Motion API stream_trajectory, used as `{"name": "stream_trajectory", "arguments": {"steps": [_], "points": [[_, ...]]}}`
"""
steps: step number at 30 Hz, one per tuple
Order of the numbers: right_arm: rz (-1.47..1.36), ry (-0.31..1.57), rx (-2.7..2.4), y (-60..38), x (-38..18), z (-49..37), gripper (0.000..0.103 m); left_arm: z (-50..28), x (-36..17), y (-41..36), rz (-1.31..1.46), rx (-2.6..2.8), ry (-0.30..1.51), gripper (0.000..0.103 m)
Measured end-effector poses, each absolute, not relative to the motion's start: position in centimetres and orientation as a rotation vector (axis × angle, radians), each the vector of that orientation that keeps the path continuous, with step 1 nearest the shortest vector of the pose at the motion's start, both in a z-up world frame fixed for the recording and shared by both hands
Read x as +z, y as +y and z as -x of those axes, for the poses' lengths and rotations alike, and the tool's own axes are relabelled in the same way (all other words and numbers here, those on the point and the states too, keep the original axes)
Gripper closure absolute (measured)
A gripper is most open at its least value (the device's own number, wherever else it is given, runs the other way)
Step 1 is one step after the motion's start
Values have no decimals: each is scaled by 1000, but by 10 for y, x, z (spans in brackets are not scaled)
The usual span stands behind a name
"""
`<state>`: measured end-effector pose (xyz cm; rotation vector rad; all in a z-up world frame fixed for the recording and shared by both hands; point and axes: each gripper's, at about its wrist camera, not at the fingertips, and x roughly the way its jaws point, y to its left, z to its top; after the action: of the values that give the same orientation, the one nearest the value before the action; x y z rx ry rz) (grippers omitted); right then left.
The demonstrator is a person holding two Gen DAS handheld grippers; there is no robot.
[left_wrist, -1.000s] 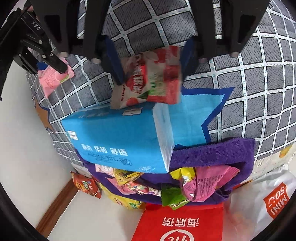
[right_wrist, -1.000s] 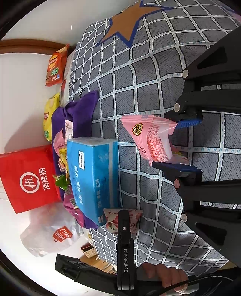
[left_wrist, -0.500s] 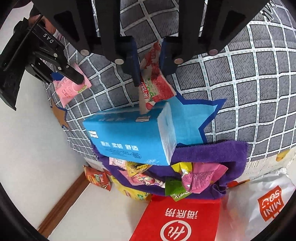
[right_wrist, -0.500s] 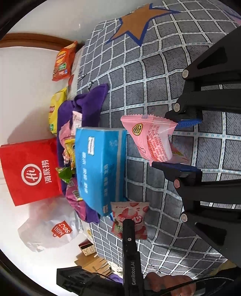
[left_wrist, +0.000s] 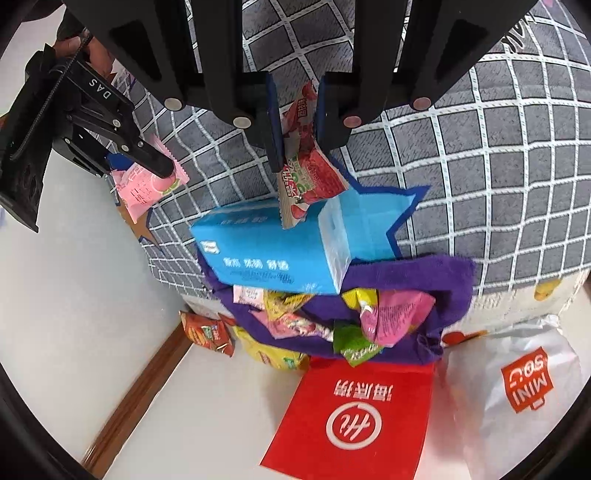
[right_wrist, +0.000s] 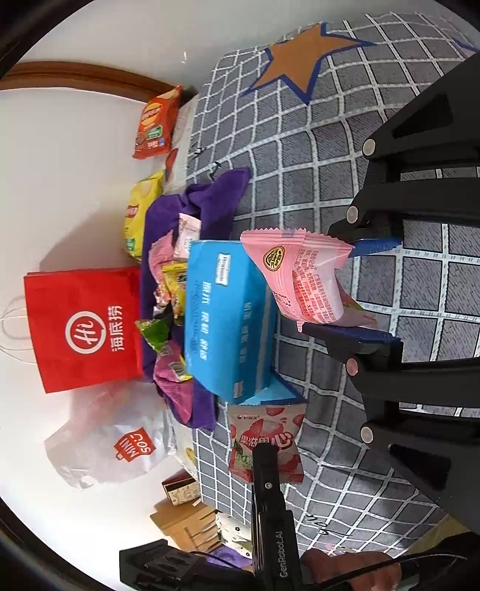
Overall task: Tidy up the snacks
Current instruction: 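Lift and carry both held packets toward the purple towel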
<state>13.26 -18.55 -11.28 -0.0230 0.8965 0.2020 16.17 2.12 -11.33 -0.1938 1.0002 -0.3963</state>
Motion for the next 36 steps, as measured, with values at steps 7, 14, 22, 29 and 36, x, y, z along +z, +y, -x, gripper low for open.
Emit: {"name": "stream_trajectory", "arguments": {"steps": [7, 14, 22, 29, 36], "points": [[1, 862, 180, -188, -89, -147, 70, -171, -87, 19, 178, -390, 967, 88], [-8, 820, 179, -185, -66, -168, 70, -186, -61, 19, 161, -382, 931, 88], [5, 772, 207, -176, -42, -200, 70, -214, -36, 24, 140, -354, 893, 88], [33, 743, 232, -164, -29, -235, 70, -243, -26, 31, 135, -335, 875, 88], [29, 737, 236, -159, -27, -269, 70, -274, -32, 36, 146, -334, 890, 88]]}}
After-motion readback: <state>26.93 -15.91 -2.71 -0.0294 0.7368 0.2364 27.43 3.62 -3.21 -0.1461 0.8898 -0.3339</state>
